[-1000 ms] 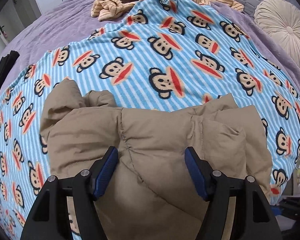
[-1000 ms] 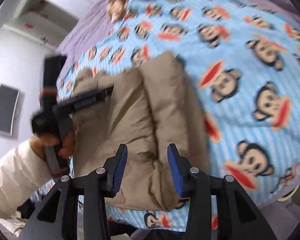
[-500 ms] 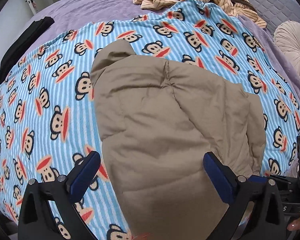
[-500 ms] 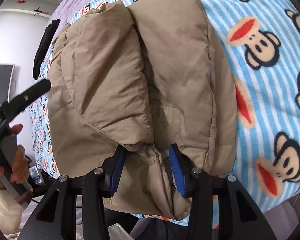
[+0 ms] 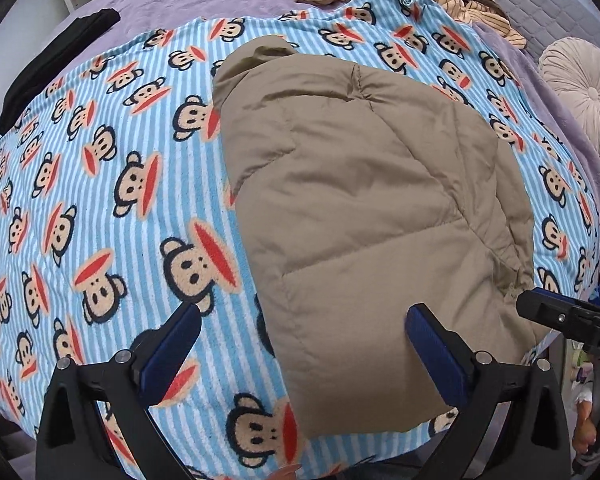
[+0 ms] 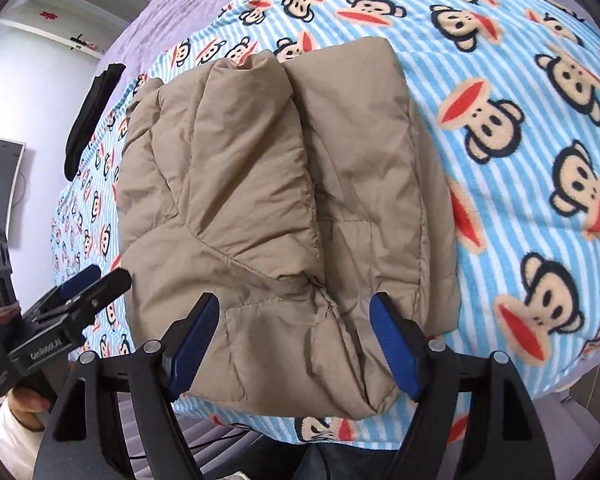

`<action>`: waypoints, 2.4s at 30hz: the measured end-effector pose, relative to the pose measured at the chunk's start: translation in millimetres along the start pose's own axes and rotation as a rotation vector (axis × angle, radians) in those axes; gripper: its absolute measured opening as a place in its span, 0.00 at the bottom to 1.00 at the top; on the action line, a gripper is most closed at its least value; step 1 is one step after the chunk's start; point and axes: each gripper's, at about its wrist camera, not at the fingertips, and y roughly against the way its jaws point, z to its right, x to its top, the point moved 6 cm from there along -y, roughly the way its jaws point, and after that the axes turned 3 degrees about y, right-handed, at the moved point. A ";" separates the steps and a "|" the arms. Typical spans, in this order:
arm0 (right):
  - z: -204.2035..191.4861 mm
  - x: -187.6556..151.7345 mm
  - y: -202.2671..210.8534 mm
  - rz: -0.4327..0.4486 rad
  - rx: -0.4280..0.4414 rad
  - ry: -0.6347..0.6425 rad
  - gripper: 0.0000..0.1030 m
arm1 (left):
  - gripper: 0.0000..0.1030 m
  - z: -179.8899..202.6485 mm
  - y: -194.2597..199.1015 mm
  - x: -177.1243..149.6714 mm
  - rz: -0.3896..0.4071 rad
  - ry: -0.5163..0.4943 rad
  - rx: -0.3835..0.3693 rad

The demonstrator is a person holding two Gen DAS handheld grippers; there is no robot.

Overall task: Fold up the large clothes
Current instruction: 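Open both tools and hold them above the folded jacket, then grasp the folded jacket end with both tools and fold it over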

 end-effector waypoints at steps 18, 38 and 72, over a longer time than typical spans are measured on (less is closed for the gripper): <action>-2.3 -32.1 18.6 0.076 -0.082 -0.020 0.86 | 1.00 -15.6 6.4 -24.5 -0.012 -0.002 -0.024; 52.5 58.1 5.4 -0.028 -0.057 0.052 0.87 | 1.00 -20.5 -19.6 33.2 -0.030 0.160 -0.070; 38.8 103.7 -98.4 -0.251 0.343 0.104 1.00 | 1.00 -15.4 -121.2 70.2 -0.149 0.347 -0.490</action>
